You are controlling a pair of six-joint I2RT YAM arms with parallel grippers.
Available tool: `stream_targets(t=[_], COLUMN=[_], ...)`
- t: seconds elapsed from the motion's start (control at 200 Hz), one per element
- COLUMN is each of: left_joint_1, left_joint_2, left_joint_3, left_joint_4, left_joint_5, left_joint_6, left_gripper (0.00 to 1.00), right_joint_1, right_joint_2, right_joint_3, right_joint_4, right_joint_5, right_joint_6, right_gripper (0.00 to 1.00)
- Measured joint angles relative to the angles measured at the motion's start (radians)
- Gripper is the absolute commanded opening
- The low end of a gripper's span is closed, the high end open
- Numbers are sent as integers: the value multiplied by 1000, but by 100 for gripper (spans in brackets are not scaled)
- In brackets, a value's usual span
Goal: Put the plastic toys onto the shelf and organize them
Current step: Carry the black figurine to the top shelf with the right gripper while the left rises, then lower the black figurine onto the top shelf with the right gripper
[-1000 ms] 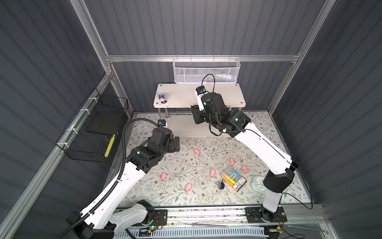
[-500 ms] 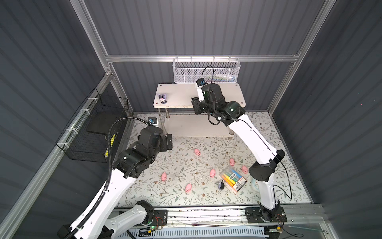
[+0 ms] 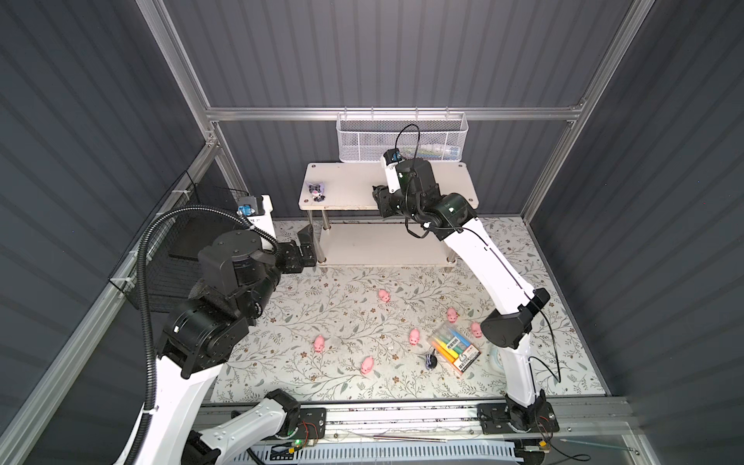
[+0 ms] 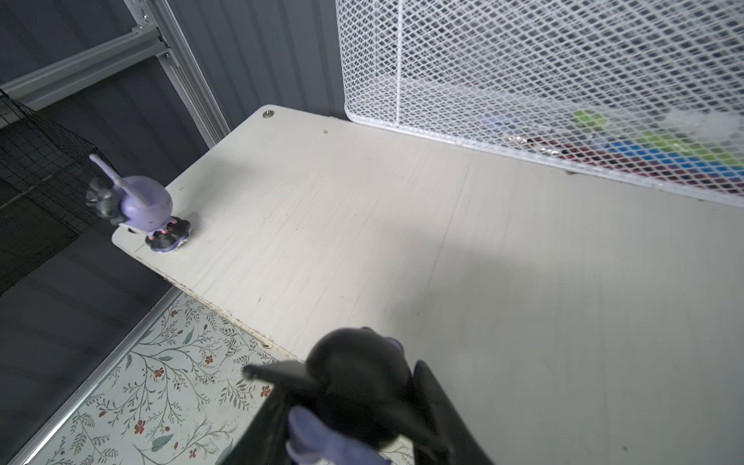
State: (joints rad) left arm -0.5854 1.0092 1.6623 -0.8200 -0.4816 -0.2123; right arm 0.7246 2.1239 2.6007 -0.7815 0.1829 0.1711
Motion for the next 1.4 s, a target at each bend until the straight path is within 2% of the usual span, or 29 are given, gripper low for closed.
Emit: stream_targets(t=[0.41,0.665,1.401], left_joint_1=[0,0,3], left_joint_2=[154,185,216], left_joint_3=[16,28,39], left_joint_4=[-12,-11,-3], left_joint_5=[141,211,232], left_joint_6=[24,31,38], left_gripper=[100,100,100], right_joint_1=[-18,-27,-52], right_joint_2=[14,40,45], right_joint_3=[5,5,5], right_joint_4=[9,11,26], right_joint_5=[-14,-26,-46], right_joint_6=[-10,-15,-18], right_gripper=[36,36,38])
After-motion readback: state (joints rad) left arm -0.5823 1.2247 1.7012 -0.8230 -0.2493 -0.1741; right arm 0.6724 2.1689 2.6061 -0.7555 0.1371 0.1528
